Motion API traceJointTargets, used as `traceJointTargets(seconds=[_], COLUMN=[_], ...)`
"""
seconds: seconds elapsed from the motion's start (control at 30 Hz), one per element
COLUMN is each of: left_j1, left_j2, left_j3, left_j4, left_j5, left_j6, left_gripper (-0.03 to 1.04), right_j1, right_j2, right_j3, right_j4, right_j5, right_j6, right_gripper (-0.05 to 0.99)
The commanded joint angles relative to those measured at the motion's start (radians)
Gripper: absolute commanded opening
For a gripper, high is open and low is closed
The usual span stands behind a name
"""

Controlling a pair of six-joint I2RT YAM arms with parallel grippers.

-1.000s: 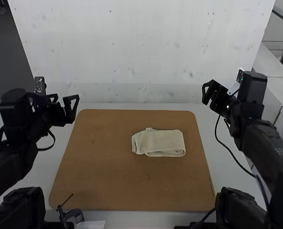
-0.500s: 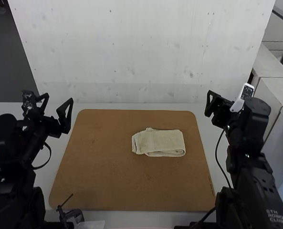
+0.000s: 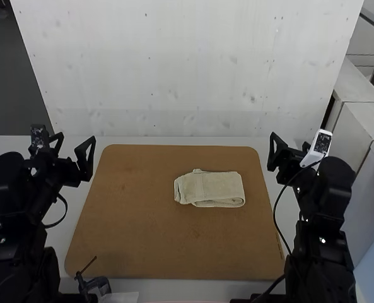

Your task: Fold the towel.

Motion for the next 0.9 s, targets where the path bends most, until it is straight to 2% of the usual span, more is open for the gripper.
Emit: traceJointTargets(seconds=[0.0,0.13,0.87], left_j1=[0.008,0.008,0.007], left_j2=[0.007,0.007,0.009], left_j3=[-0.025,-0.025,-0.025], left_j4=[0.006,0.006,0.004], left_j5=[-0.009,-0.009,-0.009], left_j6=[-0.001,-0.003,-0.003], left_gripper=[0.98,0.98,0.98], right_j1=[0.019,0.050,0.022], right_j2=[-0.004,0.003,0.022], right_j3=[-0.014,-0.014,-0.014], right_j4=[-0.020,-0.059,-0.092], right_j5=[-0.019,-0.020,-0.003], right_j6=[-0.005,-0.053,-0.051], right_gripper=[0.96,0.96,0.96])
